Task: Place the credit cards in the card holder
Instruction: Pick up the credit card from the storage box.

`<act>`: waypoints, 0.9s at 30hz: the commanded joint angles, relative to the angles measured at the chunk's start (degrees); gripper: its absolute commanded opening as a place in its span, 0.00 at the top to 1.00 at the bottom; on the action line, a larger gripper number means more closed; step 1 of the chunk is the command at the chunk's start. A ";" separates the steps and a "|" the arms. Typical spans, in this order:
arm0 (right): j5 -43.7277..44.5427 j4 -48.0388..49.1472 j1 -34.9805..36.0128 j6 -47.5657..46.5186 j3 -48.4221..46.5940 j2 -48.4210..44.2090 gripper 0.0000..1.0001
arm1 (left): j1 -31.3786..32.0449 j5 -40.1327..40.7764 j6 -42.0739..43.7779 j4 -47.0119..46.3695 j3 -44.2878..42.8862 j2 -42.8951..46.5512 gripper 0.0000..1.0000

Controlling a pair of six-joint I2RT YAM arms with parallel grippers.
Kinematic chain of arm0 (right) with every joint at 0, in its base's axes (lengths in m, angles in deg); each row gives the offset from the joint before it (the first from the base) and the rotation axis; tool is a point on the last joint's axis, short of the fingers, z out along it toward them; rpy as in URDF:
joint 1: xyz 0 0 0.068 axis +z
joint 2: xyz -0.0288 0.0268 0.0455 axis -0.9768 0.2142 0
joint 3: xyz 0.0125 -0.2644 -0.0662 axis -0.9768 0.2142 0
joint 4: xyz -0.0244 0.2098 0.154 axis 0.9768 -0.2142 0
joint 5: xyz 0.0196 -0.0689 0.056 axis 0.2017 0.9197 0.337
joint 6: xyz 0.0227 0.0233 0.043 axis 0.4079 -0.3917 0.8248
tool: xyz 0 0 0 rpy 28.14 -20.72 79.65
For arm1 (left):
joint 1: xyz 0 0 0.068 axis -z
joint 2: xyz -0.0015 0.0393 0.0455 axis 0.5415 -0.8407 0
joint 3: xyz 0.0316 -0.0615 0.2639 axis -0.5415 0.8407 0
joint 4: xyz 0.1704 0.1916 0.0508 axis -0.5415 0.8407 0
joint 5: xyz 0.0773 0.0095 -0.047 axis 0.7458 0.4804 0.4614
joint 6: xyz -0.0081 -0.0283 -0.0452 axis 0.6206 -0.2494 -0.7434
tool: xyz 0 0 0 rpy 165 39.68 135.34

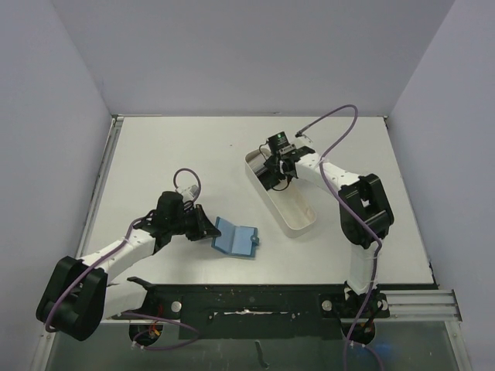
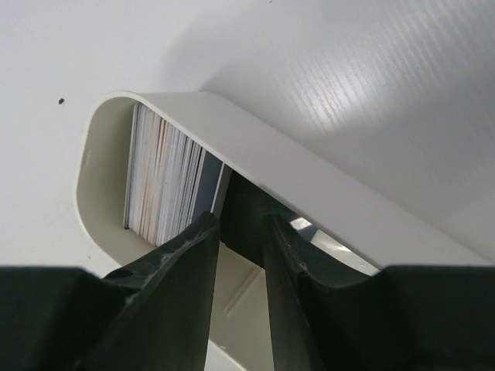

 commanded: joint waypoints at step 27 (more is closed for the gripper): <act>-0.21 4.05 -1.06 5.87 -4.57 4.59 0.78 | -0.17 -2.53 -0.07 -2.76 -1.44 1.85 1.00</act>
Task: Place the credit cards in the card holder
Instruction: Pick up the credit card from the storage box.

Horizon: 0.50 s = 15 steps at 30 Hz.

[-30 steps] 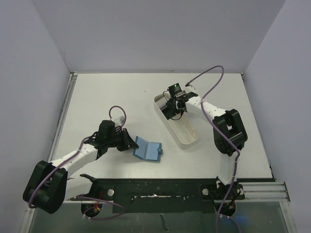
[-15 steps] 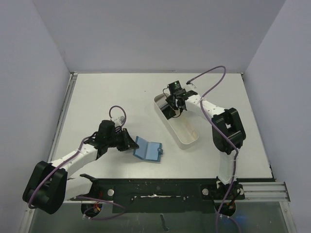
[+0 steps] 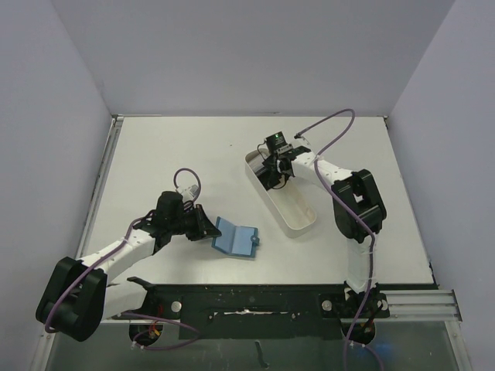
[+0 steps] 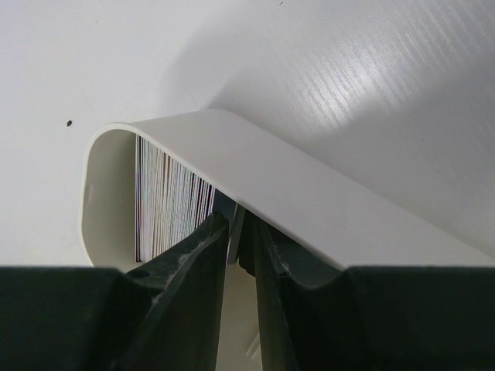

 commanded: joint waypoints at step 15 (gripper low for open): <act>2.50 0.90 -0.57 -0.85 -1.84 -0.91 0.99 | -0.17 -1.45 -0.13 -2.54 -1.43 1.19 1.00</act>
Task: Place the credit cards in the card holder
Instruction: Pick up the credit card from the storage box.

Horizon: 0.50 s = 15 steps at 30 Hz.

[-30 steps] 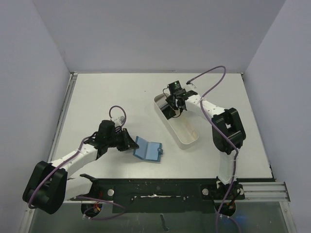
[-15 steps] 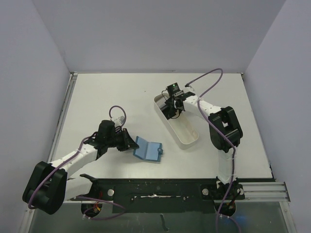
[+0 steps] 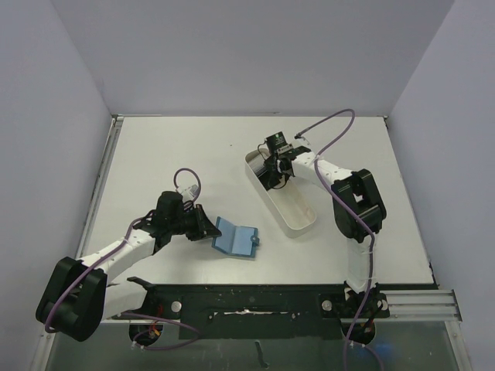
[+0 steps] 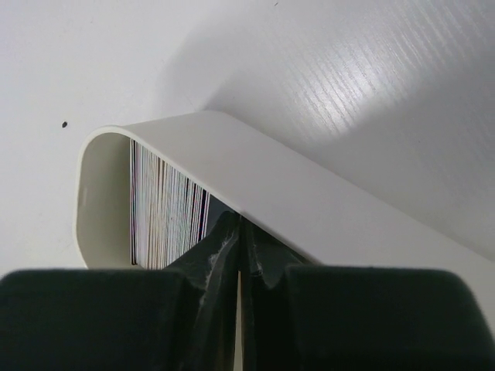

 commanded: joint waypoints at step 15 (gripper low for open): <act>4.08 0.49 -0.35 -4.62 5.89 -11.94 1.00 | -0.24 1.11 0.28 -2.01 -1.53 -0.23 1.00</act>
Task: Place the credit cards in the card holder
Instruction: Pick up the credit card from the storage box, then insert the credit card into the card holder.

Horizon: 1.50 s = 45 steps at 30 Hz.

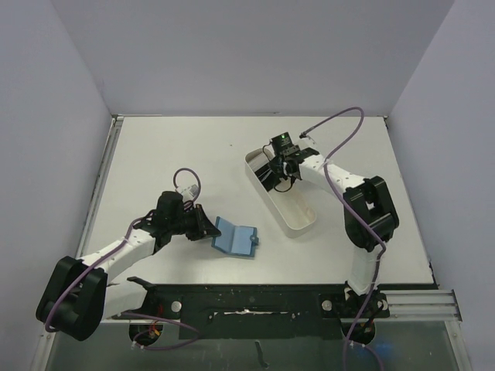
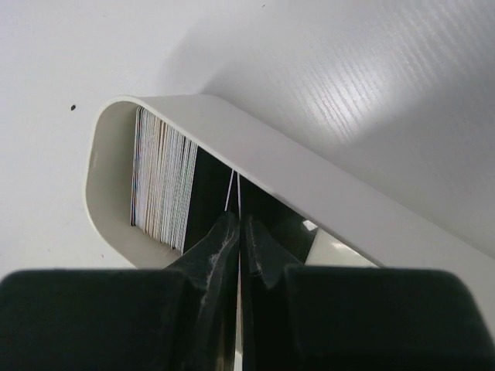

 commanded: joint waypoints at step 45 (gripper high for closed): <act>-23.07 25.31 19.01 -22.03 33.54 -26.75 1.00 | 0.29 2.98 -8.26 -12.63 7.09 -1.46 0.79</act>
